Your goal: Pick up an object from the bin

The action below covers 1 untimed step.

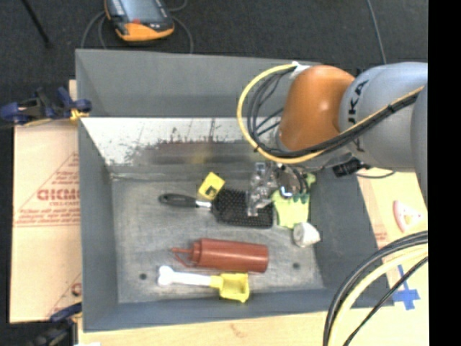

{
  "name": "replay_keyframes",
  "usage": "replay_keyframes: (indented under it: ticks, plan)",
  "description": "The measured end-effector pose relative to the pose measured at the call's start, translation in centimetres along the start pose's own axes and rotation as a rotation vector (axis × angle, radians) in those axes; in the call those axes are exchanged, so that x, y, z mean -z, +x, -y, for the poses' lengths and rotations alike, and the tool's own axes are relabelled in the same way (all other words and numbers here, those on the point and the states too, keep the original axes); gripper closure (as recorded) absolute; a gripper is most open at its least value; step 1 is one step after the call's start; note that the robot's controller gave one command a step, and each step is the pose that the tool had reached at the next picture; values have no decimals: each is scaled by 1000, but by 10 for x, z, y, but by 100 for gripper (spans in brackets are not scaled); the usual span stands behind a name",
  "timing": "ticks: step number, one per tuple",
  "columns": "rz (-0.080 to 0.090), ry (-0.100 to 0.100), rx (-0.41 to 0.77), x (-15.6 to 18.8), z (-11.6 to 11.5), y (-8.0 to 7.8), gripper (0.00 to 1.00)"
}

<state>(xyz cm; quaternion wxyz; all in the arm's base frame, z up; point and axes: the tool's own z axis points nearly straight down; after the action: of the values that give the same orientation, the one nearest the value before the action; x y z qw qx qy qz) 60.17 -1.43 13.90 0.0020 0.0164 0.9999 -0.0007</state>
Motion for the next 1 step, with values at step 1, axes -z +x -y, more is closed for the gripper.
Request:
replay_keyframes:
  ticks: [1]
  plan:
    - [1, -1, 9, 1, -21, -13, 0]
